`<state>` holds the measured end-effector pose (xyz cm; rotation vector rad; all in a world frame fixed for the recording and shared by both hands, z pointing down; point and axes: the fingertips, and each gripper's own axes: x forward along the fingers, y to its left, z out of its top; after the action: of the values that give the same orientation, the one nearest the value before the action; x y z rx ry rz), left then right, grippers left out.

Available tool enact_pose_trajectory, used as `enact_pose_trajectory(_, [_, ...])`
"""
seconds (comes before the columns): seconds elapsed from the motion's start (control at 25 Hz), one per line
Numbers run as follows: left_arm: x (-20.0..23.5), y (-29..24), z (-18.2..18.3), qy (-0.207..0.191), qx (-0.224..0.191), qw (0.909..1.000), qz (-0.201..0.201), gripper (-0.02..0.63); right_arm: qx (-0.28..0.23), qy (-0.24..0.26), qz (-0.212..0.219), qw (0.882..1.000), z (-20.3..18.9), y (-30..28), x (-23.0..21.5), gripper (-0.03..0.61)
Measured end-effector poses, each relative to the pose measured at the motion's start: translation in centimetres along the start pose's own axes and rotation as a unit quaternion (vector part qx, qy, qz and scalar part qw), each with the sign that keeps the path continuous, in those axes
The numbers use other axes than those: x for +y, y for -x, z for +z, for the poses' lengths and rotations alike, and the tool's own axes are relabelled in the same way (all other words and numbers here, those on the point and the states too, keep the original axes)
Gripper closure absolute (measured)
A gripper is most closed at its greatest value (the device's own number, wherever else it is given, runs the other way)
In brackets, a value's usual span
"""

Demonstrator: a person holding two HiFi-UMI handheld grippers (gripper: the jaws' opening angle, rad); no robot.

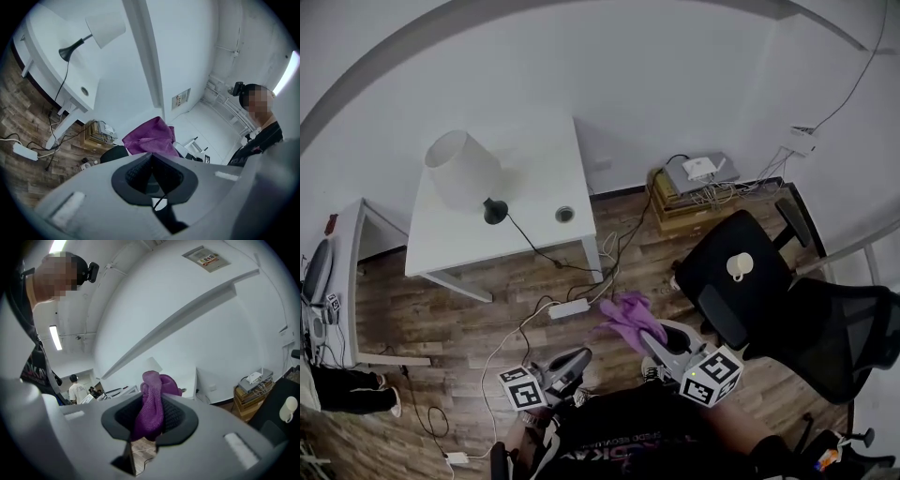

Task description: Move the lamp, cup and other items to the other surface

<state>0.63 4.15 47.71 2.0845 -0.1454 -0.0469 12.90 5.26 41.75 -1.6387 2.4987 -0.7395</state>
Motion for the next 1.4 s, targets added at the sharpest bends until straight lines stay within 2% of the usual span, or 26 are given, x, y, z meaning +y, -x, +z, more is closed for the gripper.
enact_pose_trajectory(0.4, [-1.2,-8.1,-2.2,-0.004,0.064,0.9975,-0.029,0.62,-0.028,-0.019,-0.064,0.997,0.7,6.3,-6.7,0.495])
enact_pose_trajectory(0.72, [-2.0,-14.8,-5.5,0.011,0.126,0.99,-0.063,0.62,-0.048,-0.022,-0.16,0.986,1.2,13.3,-13.8,0.495])
enact_pose_trajectory(0.88, [-2.4,-17.6,-7.1,0.016,0.16,0.9842,-0.075,0.62,-0.068,-0.026,-0.221,0.973,2.1,17.6,-18.1,0.495])
enact_pose_trajectory(1.08, [-2.9,-19.6,-8.9,0.021,0.185,0.9794,-0.079,0.62,-0.08,-0.024,-0.306,0.948,1.9,23.5,-24.4,0.495])
enact_pose_trajectory(1.24, [-3.1,-20.6,-9.3,0.023,0.189,0.9789,-0.074,0.62,-0.07,-0.027,-0.377,0.923,0.5,28.2,-30.6,0.495])
enact_pose_trajectory(1.4, [-3.2,-21.7,-9.6,0.024,0.186,0.9802,-0.064,0.621,-0.036,-0.043,-0.428,0.902,-2.7,31.3,-38.1,0.495])
